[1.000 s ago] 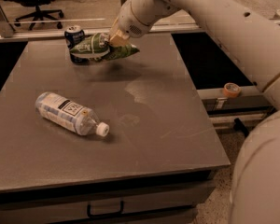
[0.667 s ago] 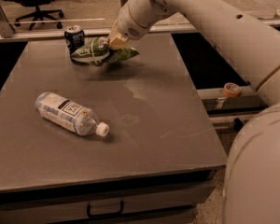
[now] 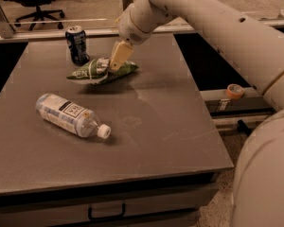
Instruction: Move green jalapeno chip bag near pepsi can
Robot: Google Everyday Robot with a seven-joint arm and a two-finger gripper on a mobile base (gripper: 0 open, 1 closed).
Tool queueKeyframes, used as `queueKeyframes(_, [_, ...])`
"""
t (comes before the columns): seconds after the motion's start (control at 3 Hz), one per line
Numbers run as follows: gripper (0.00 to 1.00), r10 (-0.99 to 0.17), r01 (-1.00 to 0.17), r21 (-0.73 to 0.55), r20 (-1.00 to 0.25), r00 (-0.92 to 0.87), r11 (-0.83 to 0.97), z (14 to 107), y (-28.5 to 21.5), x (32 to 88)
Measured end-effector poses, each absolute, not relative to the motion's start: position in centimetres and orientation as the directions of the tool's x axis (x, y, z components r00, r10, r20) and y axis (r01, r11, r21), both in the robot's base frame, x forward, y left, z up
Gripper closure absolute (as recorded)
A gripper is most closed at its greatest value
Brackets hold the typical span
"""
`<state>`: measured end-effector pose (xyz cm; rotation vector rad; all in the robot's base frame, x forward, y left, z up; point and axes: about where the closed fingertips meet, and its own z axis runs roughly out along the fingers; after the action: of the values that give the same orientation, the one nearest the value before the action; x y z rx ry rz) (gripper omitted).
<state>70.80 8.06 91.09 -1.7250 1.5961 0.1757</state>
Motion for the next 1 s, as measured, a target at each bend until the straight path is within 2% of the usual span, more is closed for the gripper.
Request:
queueKeyframes(0.67, [0.0, -0.798, -0.903, -0.403, -0.588, 0.131, 0.148, 90.8, 2.9, 68.8])
queueKeyframes(1.0, [0.0, -0.776, -0.899, -0.369, -0.629, 0.055, 0.235, 90.9, -1.7, 67.3])
